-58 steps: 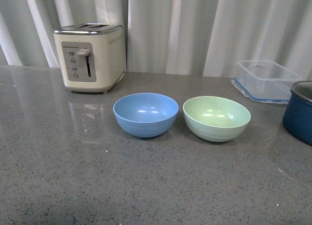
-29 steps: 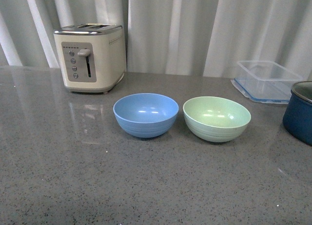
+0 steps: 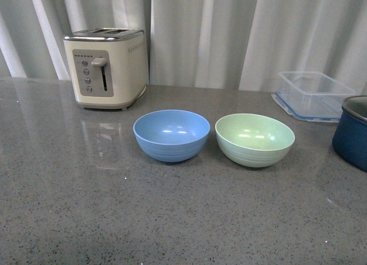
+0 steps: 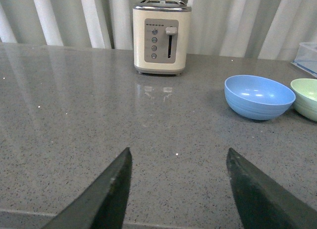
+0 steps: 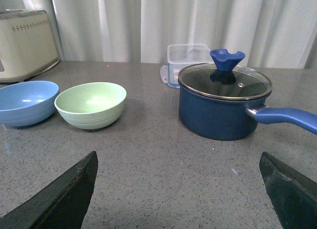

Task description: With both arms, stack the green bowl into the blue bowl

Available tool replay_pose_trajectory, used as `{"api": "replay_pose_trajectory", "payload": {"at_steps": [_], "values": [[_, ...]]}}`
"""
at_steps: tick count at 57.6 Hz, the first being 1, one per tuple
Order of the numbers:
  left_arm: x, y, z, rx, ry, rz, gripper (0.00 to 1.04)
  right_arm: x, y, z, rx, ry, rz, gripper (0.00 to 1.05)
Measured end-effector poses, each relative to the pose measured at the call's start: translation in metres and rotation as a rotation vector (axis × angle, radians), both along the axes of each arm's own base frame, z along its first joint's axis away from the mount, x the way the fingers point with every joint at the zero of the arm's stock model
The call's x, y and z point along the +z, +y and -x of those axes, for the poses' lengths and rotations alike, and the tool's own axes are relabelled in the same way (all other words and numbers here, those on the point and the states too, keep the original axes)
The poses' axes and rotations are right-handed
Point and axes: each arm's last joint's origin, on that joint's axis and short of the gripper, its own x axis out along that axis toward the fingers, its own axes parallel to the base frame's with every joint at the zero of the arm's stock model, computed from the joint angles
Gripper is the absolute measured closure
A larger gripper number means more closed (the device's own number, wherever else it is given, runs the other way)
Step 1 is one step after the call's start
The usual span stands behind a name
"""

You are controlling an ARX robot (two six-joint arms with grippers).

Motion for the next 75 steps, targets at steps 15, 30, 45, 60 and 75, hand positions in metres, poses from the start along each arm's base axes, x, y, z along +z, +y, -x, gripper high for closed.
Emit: {"api": "replay_pose_trajectory", "payload": {"at_steps": [15,30,45,60,75], "values": [[0.0,0.0,0.0,0.0,0.0,-0.002,0.06,0.084,0.031,-0.047,0.333,0.181,-0.217,0.1],[0.0,0.0,0.0,0.0,0.0,-0.003,0.07,0.099,0.064,-0.159,0.32,0.521,-0.369,0.1],[0.0,0.0,0.0,0.0,0.0,-0.003,0.07,0.069,0.087,-0.242,0.157,0.645,-0.343,0.1],[0.0,0.0,0.0,0.0,0.0,-0.003,0.07,0.035,0.077,-0.296,-0.009,0.709,-0.308,0.1],[0.0,0.0,0.0,0.0,0.0,-0.003,0.07,0.025,0.062,-0.313,-0.091,0.721,-0.302,0.22]]}}
